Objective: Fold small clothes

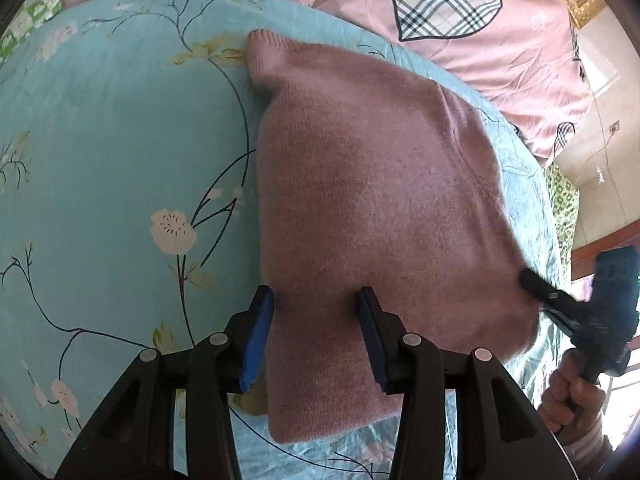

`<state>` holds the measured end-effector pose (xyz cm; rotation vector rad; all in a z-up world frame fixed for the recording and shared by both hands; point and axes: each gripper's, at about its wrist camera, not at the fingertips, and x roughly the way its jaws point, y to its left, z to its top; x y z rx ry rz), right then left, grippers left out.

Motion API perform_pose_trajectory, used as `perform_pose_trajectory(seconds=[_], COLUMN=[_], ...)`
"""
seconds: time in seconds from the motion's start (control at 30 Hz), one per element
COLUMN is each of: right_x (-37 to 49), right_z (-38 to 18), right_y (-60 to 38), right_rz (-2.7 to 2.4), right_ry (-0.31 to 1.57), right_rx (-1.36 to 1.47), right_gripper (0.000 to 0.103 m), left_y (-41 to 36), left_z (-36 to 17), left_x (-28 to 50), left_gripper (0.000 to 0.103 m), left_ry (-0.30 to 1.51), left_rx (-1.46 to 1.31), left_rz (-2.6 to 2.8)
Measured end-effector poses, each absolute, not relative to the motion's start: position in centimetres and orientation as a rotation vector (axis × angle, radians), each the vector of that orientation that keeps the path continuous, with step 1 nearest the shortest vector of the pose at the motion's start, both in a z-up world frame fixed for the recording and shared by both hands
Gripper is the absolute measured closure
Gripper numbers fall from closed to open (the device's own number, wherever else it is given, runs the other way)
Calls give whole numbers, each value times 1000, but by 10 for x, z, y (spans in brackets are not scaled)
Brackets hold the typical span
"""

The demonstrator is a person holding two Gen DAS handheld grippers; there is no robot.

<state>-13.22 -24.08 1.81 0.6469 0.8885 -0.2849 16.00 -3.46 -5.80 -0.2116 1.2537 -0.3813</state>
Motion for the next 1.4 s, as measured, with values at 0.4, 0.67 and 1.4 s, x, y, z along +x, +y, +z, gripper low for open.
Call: perform_pose_trajectory(seconds=[0.4,0.67,1.4], right_x=[-151,-136,-65], right_z=[-15,16,-46], right_y=[-259,-253,-295], right_rz=[-441,-436,-200], right_ry=[964,926,980], right_rx=[638,603,831], right_gripper=[97,48,64], left_y=[-46,-29,-20], left_z=[-73,-63,-104], left_x=[164,172,228], left_gripper=[47,36,67], left_ry=[1295,1296,1329], left_rx=[-188,-269,-434], left_rz=[-368,-388,-534])
